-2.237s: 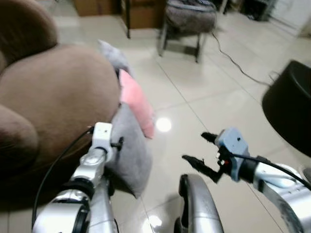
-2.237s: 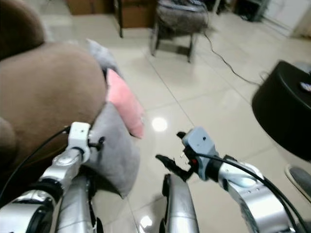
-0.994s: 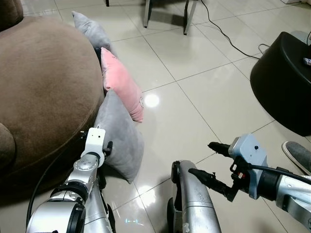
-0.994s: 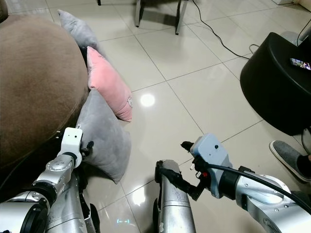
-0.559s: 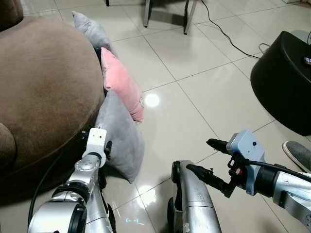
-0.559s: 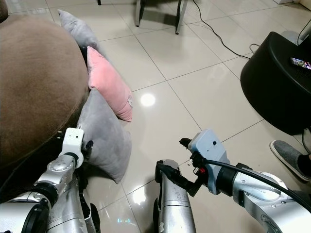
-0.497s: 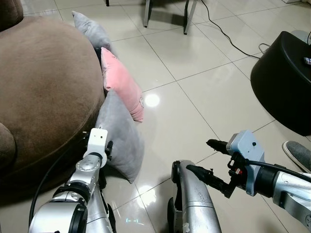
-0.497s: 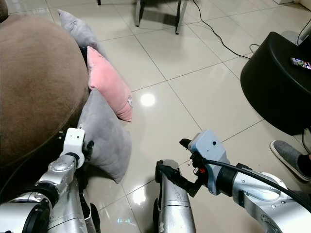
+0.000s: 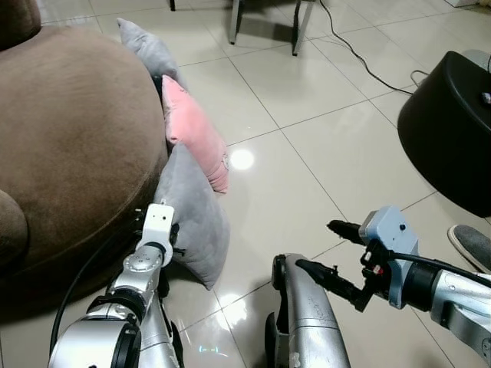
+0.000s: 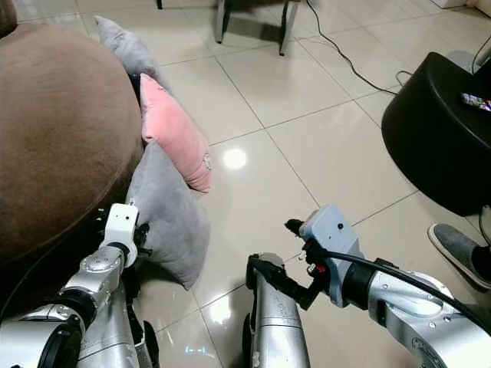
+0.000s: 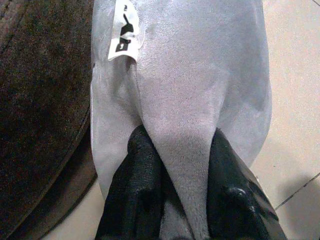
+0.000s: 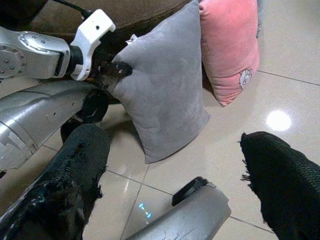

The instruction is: Move the pillow to the sofa from floor

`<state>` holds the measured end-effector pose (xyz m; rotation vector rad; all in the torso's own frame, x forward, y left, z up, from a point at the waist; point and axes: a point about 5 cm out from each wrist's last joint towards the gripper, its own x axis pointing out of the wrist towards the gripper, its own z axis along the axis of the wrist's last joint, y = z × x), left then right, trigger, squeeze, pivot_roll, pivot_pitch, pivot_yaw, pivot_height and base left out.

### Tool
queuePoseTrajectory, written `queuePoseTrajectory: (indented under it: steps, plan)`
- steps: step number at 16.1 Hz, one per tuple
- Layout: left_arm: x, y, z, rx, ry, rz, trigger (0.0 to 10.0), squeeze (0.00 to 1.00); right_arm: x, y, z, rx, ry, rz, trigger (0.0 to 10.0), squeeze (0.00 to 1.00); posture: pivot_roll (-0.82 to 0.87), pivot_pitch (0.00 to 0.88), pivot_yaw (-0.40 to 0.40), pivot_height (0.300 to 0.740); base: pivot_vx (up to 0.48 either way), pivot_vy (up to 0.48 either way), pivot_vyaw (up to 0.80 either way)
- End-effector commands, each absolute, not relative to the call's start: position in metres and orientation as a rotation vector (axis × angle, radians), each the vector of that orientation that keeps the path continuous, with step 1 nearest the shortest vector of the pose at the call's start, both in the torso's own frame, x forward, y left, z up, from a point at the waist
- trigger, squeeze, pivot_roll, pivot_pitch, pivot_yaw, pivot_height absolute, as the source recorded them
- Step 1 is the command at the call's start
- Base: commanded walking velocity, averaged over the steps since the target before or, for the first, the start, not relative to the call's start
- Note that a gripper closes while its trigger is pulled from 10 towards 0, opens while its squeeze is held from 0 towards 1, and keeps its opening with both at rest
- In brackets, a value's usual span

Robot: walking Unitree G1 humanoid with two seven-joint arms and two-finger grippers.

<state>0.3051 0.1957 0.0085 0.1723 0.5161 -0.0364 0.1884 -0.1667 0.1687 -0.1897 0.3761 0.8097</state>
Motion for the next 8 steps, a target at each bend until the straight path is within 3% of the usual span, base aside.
queuePoseTrajectory:
  steps: [1, 8]
  plan:
    - [0.298, 0.192, 0.001, 0.162, 0.544, -0.056, 0.0, 0.0, 0.187, -0.168, 0.166, -0.193, 0.385, 0.8, 10.0, 0.0, -0.27, 0.165, -0.099, 0.527, 0.0, 0.0, 0.0]
    - [0.302, 0.179, 0.003, 0.084, 0.529, -0.084, 0.0, 0.0, 0.19, -0.17, 0.155, -0.182, 0.386, 0.764, 10.0, 0.0, -0.25, 0.12, -0.066, 0.527, 0.0, 0.0, 0.0]
